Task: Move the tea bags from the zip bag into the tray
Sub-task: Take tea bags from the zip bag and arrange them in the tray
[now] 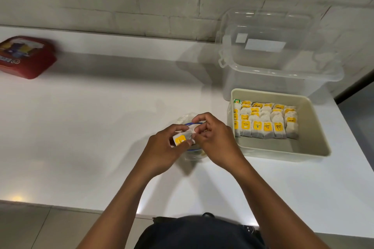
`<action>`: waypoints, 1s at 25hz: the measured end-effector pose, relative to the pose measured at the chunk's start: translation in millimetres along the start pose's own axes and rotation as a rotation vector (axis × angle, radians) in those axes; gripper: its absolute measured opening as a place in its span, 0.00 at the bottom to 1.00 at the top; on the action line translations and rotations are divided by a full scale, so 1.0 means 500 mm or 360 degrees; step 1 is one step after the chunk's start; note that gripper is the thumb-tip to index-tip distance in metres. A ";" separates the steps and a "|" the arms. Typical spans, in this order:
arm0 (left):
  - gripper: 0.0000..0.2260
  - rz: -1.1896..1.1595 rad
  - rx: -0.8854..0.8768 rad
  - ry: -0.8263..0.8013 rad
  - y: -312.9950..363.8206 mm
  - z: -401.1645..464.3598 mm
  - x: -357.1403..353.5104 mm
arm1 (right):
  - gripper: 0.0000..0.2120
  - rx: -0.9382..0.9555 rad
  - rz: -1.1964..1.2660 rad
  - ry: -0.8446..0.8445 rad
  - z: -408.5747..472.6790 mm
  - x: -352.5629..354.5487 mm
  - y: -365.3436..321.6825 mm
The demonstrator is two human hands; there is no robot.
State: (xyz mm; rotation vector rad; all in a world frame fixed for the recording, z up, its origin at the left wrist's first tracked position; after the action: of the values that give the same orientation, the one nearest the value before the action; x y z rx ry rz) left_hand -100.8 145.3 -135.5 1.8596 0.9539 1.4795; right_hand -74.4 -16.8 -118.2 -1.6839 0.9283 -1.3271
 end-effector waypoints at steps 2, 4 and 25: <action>0.08 -0.0120 0.0013 0.0084 -0.001 -0.002 -0.003 | 0.15 -0.0055 0.0151 0.0004 0.003 0.001 0.009; 0.08 -0.0235 0.0041 0.0105 0.003 -0.005 -0.002 | 0.15 -0.0119 0.0356 0.0008 0.002 0.002 0.015; 0.09 -0.0306 -0.0060 0.0124 0.050 -0.035 0.034 | 0.08 -0.0120 0.0787 0.0096 -0.034 0.005 0.004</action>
State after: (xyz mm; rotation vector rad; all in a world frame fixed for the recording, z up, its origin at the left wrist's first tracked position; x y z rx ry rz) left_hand -111.2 144.6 -102.0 1.6441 1.1011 1.4517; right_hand -90.7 -22.3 -116.3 -1.3512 1.3401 -1.0197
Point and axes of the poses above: each hand's wrist, its own z-axis towards the middle knuckle, its own x-axis out of the back of the hand, y = z × x, the point moved 5 cm from there along z, towards the middle knuckle, and after that the axes turned 3 degrees about z, right-handed, at the moved point
